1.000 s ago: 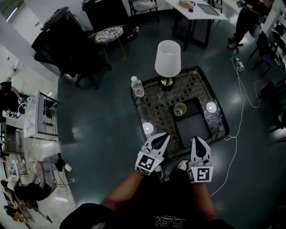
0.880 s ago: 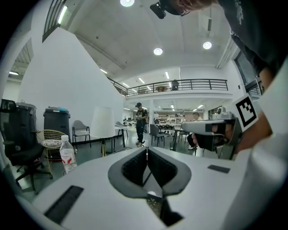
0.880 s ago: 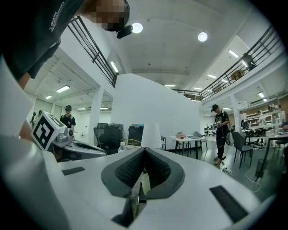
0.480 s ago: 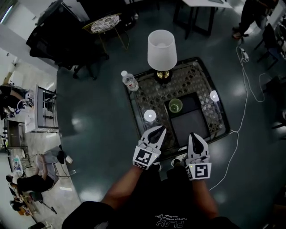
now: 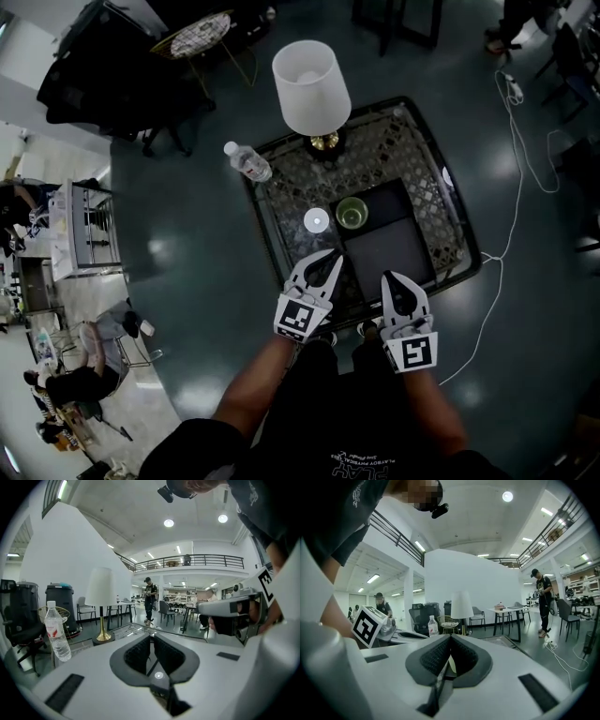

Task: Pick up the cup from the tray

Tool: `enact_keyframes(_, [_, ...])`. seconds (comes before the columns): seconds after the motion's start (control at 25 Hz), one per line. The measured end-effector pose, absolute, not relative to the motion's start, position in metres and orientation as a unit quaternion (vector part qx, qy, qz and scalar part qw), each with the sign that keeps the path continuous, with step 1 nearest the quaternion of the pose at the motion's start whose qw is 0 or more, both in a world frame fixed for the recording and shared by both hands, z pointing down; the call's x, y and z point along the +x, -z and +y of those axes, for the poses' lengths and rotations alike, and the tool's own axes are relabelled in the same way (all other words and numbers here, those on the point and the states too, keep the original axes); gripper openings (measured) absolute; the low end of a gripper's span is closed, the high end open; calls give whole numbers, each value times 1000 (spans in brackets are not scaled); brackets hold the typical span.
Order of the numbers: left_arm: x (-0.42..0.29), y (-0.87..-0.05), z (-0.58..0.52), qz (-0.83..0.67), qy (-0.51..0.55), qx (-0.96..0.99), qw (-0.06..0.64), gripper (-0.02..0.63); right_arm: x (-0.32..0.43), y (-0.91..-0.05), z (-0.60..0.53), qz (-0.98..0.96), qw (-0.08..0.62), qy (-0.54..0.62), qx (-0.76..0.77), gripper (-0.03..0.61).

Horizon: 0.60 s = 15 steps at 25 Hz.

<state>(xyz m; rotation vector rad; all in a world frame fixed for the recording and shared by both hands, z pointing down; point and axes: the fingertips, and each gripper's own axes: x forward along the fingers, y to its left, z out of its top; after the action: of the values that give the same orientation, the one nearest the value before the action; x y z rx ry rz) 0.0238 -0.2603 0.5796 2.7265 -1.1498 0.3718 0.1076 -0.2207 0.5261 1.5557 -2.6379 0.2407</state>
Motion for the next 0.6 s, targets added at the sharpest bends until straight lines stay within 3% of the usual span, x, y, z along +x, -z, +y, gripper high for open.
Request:
enact_keyframes(0.2, [34,-602,-269,-393,-146,903,89,59,103,-534,-228,-866,34,-89,492,9])
enact_keyframes(0.32, [39,-612,-279,-401,-155,899,90,167,100,-532,-234,-872,29,-90,481,11])
enact_keyframes(0.6, [46,-641,-301,-416,-174,886,108,324,98,-535,-239,-874,27,-102,475,11])
